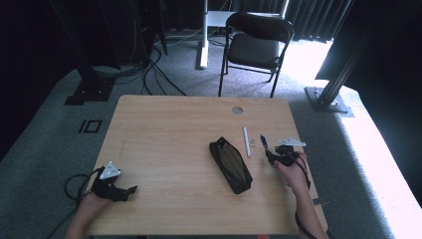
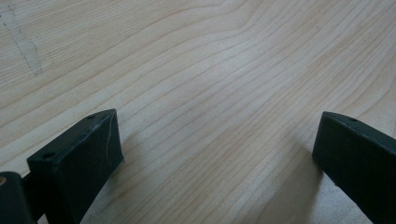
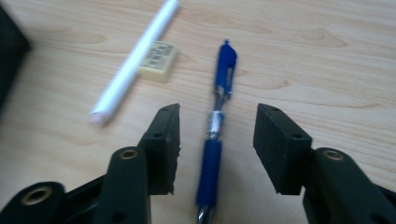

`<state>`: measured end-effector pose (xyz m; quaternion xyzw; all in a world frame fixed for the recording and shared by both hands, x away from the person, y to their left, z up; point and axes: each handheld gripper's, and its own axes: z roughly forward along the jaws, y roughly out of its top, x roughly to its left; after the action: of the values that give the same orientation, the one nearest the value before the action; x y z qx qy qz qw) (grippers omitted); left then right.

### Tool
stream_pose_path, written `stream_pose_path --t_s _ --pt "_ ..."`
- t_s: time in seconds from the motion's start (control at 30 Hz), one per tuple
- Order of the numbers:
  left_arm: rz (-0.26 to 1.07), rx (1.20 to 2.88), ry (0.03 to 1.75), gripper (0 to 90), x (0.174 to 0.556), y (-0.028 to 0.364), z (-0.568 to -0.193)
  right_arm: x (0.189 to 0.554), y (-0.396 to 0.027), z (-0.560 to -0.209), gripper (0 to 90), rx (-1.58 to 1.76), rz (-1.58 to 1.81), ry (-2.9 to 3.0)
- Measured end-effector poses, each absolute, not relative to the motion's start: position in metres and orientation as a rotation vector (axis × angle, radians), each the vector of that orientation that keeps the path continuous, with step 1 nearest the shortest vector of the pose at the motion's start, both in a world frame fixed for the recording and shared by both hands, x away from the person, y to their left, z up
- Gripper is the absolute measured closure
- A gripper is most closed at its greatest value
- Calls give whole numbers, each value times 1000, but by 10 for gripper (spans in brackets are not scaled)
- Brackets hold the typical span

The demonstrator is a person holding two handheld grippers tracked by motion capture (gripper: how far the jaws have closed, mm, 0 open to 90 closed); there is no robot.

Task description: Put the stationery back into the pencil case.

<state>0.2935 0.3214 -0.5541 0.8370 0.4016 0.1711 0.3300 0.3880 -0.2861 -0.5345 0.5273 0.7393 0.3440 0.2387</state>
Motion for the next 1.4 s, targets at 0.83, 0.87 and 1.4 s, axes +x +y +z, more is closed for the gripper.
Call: stream_pose_path --t_s 0.83,0.87,1.4 --pt "448 2189 1051 16 293 321 -554 413 -277 -542 793 1626 874 1988" --pt "448 2190 1050 16 293 321 -554 412 -278 -540 793 1628 883 1979" --pt "448 2189 1050 16 293 321 -554 395 -268 -497 793 1557 1037 1940"
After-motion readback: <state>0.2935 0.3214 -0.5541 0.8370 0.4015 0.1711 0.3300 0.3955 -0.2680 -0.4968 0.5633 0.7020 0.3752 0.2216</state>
